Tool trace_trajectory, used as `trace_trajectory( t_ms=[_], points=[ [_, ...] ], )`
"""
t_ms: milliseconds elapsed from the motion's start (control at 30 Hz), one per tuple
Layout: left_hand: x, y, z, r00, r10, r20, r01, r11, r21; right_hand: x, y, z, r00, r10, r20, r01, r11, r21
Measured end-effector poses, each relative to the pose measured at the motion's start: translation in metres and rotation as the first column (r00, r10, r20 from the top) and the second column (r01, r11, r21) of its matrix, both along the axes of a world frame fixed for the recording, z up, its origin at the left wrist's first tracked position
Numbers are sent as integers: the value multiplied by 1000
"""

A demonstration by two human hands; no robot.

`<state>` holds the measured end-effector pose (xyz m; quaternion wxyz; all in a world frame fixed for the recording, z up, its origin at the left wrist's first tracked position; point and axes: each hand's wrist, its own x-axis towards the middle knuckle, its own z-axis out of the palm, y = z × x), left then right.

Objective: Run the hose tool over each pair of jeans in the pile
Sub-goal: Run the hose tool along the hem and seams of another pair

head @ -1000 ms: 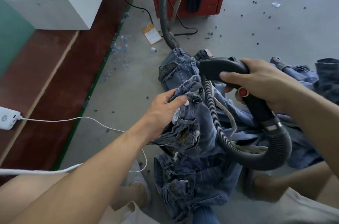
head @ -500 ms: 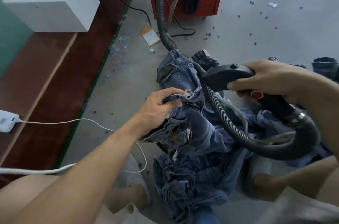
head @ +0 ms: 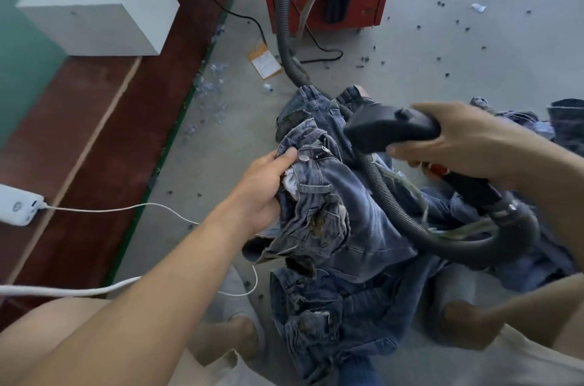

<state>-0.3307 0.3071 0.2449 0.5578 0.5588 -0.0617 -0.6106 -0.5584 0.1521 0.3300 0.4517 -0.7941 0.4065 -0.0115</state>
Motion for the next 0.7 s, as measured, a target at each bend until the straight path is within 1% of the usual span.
trace_trajectory(
  t_ms=[100,167,233,300,333,367,400,533,600,633,700],
  points=[
    [-5,-3,2,996,41,-77,-42,999,-13,2,20,-1,963,221,-153,-225,974,-6],
    [-10,-6,3,995,32,-95,-32,999,-1,10,32,-9,945,286,-160,-297,954,-47],
    [-14,-8,4,995,33,-96,-31,999,22,20,40,-17,960,257,-110,-270,954,-127],
    [-15,-10,4,996,22,-84,-19,999,33,25,41,-19,991,132,-30,-135,969,-205],
    [-15,-11,4,996,17,-86,-14,999,36,24,39,-18,998,65,8,-61,973,-224],
    [-14,-11,4,995,24,-98,-20,999,43,21,35,-16,999,27,20,-22,973,-231],
    [-13,-12,5,992,35,-119,-28,998,56,17,31,-14,999,33,3,-31,972,-233],
    [-9,-15,7,984,53,-170,-37,995,94,6,30,-9,959,223,-177,-262,935,-239],
    [-11,-16,7,986,37,-161,-21,994,103,9,38,-15,946,274,-174,-312,916,-251],
    [-11,-17,7,987,36,-157,-18,994,112,12,41,-18,949,275,-152,-306,917,-254],
    [-11,-18,9,987,53,-150,-35,992,120,17,42,-19,974,211,-86,-226,939,-260]
  ],
)
